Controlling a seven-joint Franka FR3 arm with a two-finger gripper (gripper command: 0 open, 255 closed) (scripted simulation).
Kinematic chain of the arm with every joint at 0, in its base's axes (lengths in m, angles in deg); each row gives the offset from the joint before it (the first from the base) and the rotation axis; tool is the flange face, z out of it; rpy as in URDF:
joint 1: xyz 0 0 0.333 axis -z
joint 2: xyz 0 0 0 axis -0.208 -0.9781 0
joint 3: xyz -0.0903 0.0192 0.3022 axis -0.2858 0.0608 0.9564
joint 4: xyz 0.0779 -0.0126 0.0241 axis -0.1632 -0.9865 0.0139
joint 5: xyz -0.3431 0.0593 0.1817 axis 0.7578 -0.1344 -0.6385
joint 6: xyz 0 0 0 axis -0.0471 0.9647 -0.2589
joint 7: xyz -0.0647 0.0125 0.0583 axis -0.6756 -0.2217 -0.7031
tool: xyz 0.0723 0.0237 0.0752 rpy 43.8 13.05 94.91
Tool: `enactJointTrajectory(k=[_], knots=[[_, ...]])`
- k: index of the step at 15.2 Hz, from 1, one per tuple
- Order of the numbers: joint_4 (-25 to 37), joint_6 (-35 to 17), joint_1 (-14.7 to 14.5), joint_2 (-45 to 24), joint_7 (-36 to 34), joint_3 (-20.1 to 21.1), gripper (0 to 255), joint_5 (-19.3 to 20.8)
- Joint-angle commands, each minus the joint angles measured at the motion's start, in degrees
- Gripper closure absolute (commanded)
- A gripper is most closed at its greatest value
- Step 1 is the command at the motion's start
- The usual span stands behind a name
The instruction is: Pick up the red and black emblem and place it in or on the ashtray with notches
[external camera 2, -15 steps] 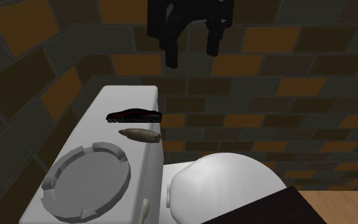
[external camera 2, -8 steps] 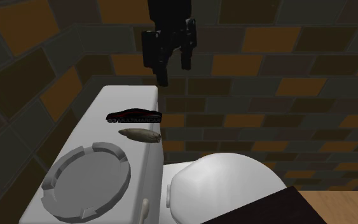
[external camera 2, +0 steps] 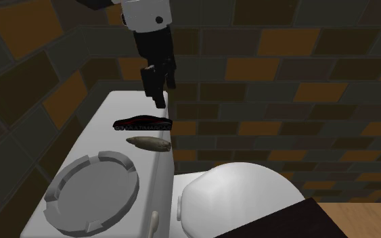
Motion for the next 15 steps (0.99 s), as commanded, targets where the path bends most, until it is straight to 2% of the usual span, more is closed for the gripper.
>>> enactJointTrajectory(k=[1, 3, 11, 15], knots=[[1.75, -1.92, -0.43, -3.52, 3.71, 0.57, 0, 0.99], [3.86, -3.73, -0.95, -7.31, 6.82, 1.31, 0, 2.08], [1.53, -9.27, -0.64, -10.47, 6.79, 1.1, 0, 2.61], [1.53, -9.27, -0.64, -10.47, 6.79, 1.1, 0, 2.61]])
